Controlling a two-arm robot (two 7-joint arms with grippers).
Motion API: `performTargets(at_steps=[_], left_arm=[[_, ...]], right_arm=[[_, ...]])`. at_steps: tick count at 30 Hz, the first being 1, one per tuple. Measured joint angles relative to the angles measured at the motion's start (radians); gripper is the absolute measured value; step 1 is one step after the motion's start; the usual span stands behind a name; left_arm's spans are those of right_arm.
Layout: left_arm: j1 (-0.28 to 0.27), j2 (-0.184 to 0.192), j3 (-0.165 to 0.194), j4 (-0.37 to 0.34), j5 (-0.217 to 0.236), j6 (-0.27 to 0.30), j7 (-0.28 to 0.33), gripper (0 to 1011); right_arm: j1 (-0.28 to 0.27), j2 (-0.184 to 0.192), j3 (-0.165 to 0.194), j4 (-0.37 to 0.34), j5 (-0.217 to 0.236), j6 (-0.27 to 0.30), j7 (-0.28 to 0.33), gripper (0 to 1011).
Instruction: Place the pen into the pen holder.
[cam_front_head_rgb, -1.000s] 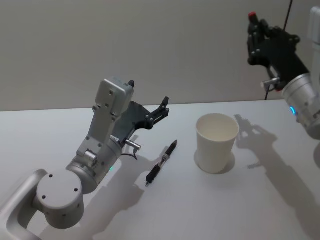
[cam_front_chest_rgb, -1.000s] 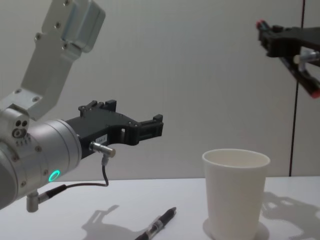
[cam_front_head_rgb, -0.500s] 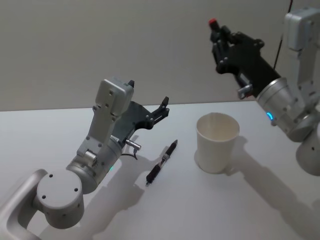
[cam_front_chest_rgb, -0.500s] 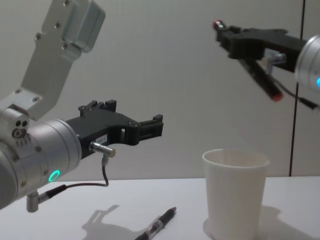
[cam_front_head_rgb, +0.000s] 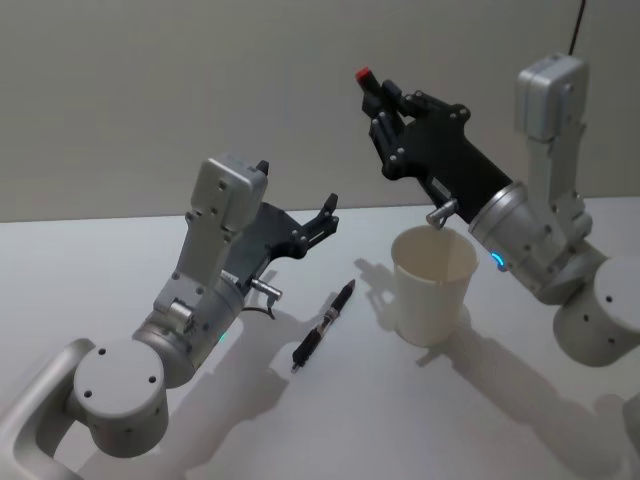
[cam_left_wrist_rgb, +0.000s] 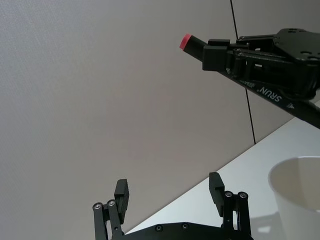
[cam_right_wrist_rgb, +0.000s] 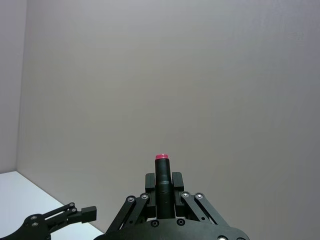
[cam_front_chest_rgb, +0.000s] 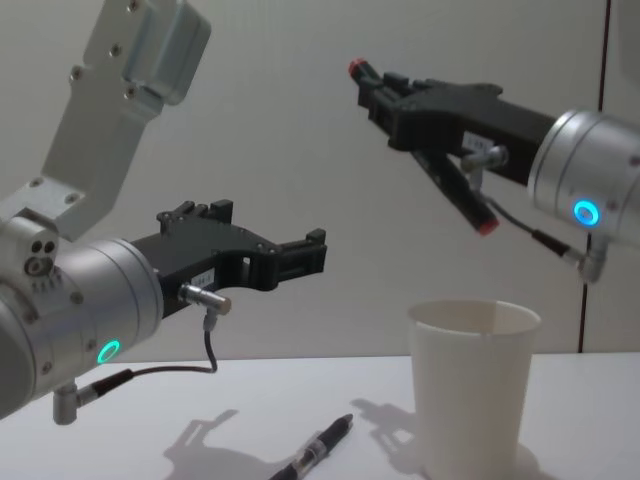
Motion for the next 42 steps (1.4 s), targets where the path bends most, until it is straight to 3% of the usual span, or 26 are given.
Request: performTargets(at_steps=[8, 15, 31, 42], left_arm=[[0.000, 0.000, 0.000, 0.000, 0.000, 0.000, 0.000, 1000], [0.000, 0.000, 0.000, 0.000, 0.000, 0.000, 0.000, 1000], [0.000, 0.000, 0.000, 0.000, 0.000, 0.000, 0.000, 1000], [0.000, 0.000, 0.000, 0.000, 0.000, 0.000, 0.000, 1000]], right_arm=[[-0.015, -0.006, -0.012, 0.022, -0.013, -0.064, -0.017, 185], [-0.031, 0.000, -0.010, 0.014, 0.000, -0.083, -0.042, 185], [-0.079, 0.028, -0.001, -0.042, 0.039, -0.063, -0.085, 185], [-0.101, 0.031, -0.004, -0.052, 0.041, -0.059, -0.111, 185]])
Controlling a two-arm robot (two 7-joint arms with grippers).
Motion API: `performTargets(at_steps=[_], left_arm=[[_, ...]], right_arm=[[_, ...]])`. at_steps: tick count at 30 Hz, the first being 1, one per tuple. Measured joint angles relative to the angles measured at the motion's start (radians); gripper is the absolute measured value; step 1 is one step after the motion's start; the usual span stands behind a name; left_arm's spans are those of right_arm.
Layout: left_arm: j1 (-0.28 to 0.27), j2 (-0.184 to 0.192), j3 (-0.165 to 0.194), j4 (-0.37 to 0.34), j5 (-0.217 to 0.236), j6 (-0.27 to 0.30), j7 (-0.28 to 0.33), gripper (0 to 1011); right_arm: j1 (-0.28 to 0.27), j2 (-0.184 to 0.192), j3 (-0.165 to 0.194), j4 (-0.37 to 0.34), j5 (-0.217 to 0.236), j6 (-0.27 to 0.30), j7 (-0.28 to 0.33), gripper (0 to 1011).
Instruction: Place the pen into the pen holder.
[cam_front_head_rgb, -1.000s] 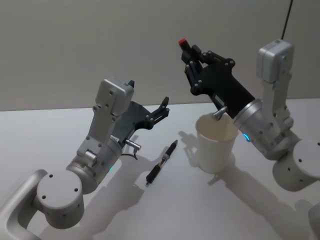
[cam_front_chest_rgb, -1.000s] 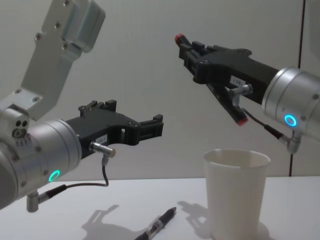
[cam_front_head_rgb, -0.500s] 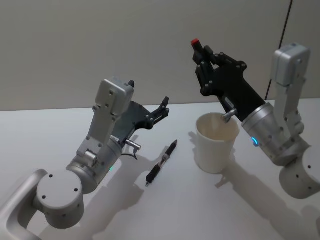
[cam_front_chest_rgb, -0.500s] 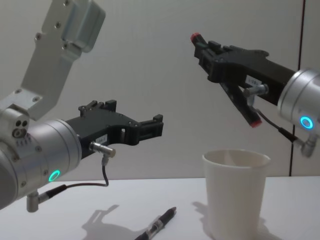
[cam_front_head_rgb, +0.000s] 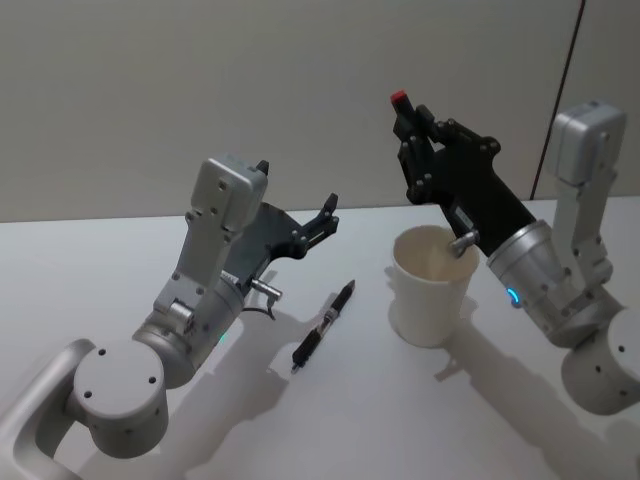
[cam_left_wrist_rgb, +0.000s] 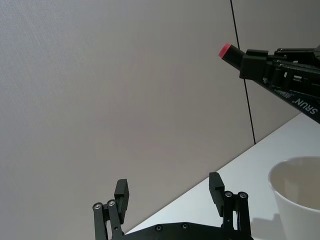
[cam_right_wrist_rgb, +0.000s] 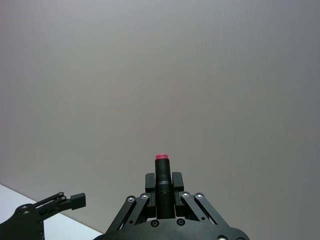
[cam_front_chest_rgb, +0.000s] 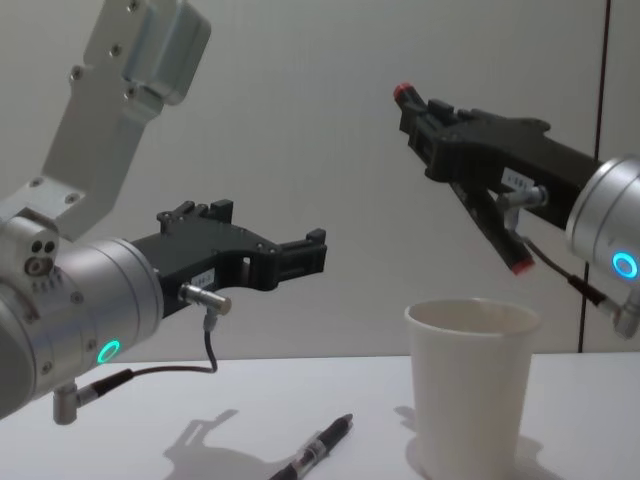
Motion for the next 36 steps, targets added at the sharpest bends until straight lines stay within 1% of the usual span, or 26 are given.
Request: performTargets(at_steps=[13, 23, 36], left_arm=[[0.000, 0.000, 0.000, 0.000, 0.000, 0.000, 0.000, 1000], [0.000, 0.000, 0.000, 0.000, 0.000, 0.000, 0.000, 1000], [0.000, 0.000, 0.000, 0.000, 0.000, 0.000, 0.000, 1000]], right_arm=[[-0.018, -0.010, -0.015, 0.028, -0.033, -0.014, -0.032, 185], [-0.034, -0.010, -0.023, 0.042, -0.057, -0.029, -0.043, 185], [-0.052, -0.013, -0.032, 0.053, -0.096, -0.053, -0.076, 185]])
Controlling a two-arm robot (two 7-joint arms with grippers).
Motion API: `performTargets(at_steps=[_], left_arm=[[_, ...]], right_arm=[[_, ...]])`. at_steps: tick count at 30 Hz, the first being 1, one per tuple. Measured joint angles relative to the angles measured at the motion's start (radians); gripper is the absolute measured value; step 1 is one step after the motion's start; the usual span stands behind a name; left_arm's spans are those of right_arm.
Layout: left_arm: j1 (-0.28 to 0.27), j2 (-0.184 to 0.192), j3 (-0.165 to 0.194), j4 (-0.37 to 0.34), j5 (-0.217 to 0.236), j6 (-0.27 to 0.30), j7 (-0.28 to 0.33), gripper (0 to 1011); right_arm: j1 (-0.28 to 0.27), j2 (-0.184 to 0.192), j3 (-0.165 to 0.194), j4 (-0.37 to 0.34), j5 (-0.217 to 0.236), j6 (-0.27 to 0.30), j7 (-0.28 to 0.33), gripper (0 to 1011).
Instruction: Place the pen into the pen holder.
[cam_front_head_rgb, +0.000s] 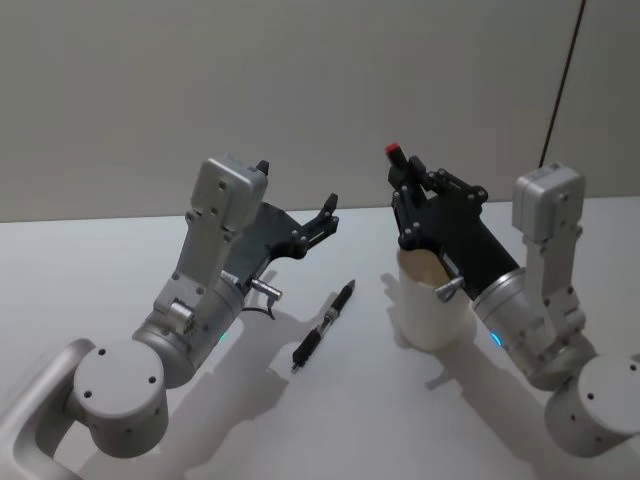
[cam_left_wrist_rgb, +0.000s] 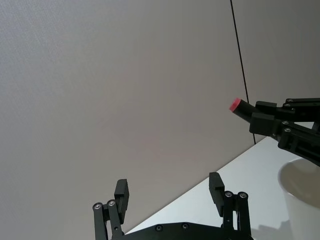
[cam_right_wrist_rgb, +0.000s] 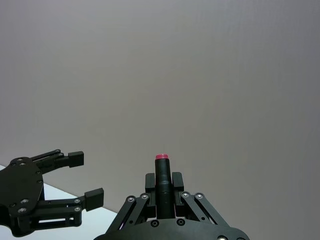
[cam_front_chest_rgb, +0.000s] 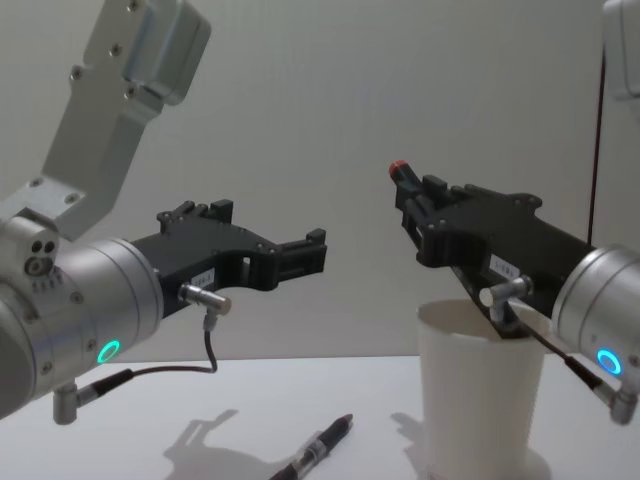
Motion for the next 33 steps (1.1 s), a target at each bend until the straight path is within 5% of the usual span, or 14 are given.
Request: performTargets(at_steps=[33], left_arm=[[0.000, 0.000, 0.000, 0.000, 0.000, 0.000, 0.000, 1001]], right_arm=[[-0.030, 0.011, 0.006, 0.042, -0.076, -0.030, -0.050, 185]])
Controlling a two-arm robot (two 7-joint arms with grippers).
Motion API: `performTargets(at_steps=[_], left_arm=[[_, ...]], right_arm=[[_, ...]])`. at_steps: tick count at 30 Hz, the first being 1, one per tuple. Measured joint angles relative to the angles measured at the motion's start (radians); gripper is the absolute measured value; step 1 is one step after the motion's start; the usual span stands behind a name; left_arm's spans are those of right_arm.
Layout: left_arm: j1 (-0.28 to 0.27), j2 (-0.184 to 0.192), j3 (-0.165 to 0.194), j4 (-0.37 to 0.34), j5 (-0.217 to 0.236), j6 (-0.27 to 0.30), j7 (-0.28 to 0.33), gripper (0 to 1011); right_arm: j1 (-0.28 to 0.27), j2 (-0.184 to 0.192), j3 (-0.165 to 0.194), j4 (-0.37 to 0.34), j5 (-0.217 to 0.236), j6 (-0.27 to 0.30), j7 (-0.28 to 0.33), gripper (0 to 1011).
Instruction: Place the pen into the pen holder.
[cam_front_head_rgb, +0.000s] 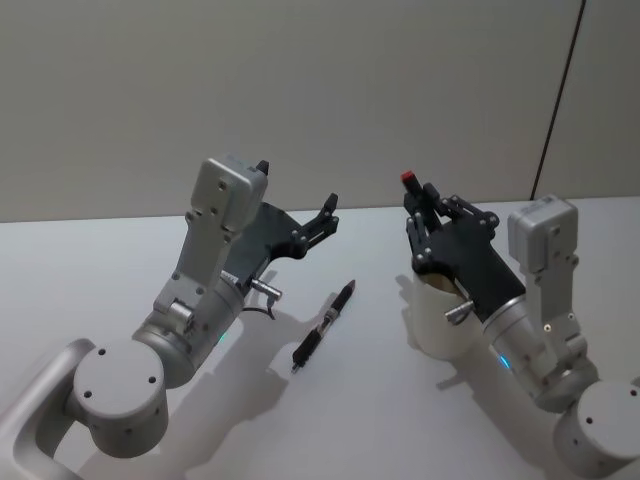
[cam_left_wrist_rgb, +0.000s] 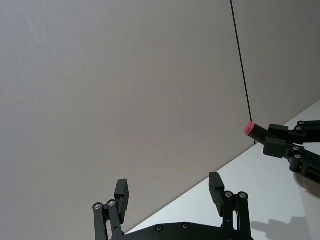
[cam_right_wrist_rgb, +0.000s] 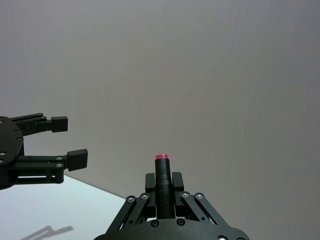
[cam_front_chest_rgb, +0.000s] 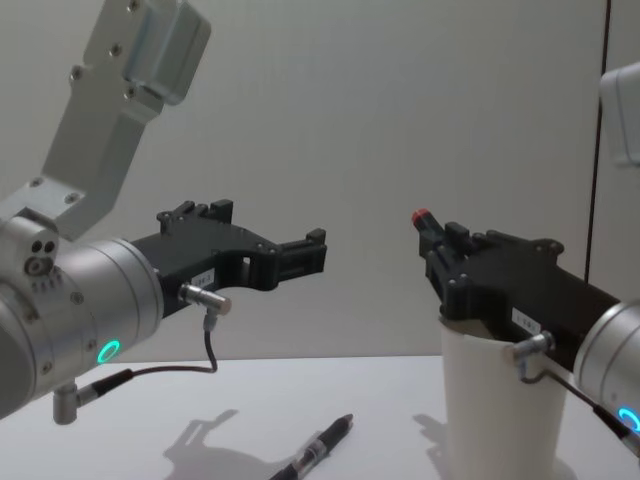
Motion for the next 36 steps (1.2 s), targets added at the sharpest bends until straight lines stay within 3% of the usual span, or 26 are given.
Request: performTargets(at_steps=[5, 31, 36], left_arm=[[0.000, 0.000, 0.000, 0.000, 0.000, 0.000, 0.000, 1000], [0.000, 0.000, 0.000, 0.000, 0.000, 0.000, 0.000, 1000], [0.000, 0.000, 0.000, 0.000, 0.000, 0.000, 0.000, 1000]], right_arm=[[-0.002, 0.001, 0.000, 0.001, -0.002, 0.000, -0.002, 190], [-0.006, 0.003, 0.001, 0.003, -0.007, -0.002, -0.005, 963], [-0.004, 0.007, 0.008, -0.002, -0.003, 0.003, -0.002, 1001]])
